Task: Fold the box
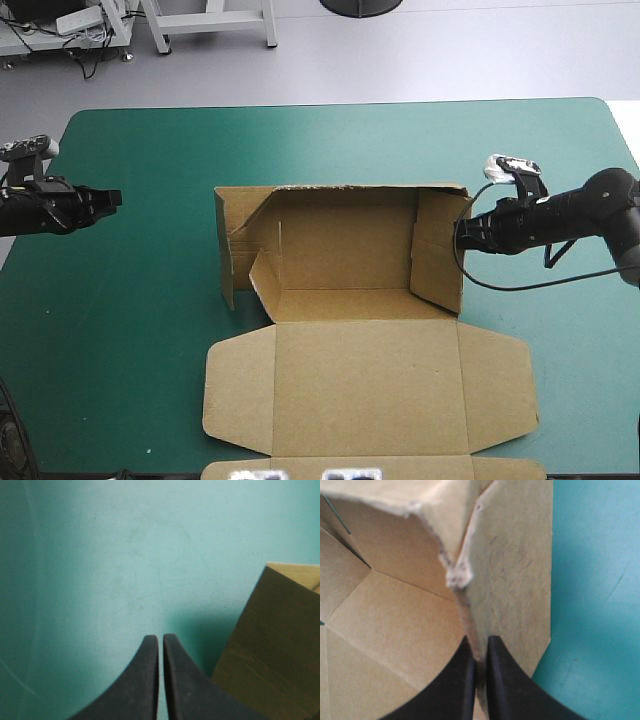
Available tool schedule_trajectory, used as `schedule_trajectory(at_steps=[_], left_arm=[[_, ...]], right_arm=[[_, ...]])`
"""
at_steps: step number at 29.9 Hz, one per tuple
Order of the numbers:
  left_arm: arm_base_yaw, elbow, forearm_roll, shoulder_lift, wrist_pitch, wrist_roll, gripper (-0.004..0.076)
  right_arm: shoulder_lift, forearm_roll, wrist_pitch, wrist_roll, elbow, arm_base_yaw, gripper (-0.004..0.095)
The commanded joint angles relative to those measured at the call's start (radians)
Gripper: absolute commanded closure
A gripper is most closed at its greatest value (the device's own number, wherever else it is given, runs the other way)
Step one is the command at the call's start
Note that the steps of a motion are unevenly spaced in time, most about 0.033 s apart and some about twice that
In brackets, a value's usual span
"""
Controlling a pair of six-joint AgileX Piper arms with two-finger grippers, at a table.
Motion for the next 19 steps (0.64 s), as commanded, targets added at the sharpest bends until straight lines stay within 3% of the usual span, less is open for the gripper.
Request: schedule_trajectory(at_steps=[1,8,14,16,19], left_arm=[[0.001,-0.025,-0.053,-0.030,-0.015,0.000,0.0710],[0.001,-0.025,-0.053,-0.030,-0.015,0.000,0.0710],[0.001,-0.025,-0.051,-0.030,-0.017,0.000,0.0710],[0.001,-0.025,-0.051,-0.030,-0.018,0.000,0.0710],[0.001,-0.025,-0.051,-0.028,-0.018,0.020,0.0710]], right_arm=[[0.044,0.040,-0.051,-0.040,-0.039,0.001,0.0906],[0.163,0.056,-0.138,-0.151,-0.197,0.074,0.0906],[0.241,0.000,-0.281,-0.199,-0.316,0.182,0.0886],[0.241,-0.057,-0.337,-0.190,-0.333,0.207,0.0848],[0.241,-0.133,-0.389,-0.174,-0.353,0.236,0.0713]])
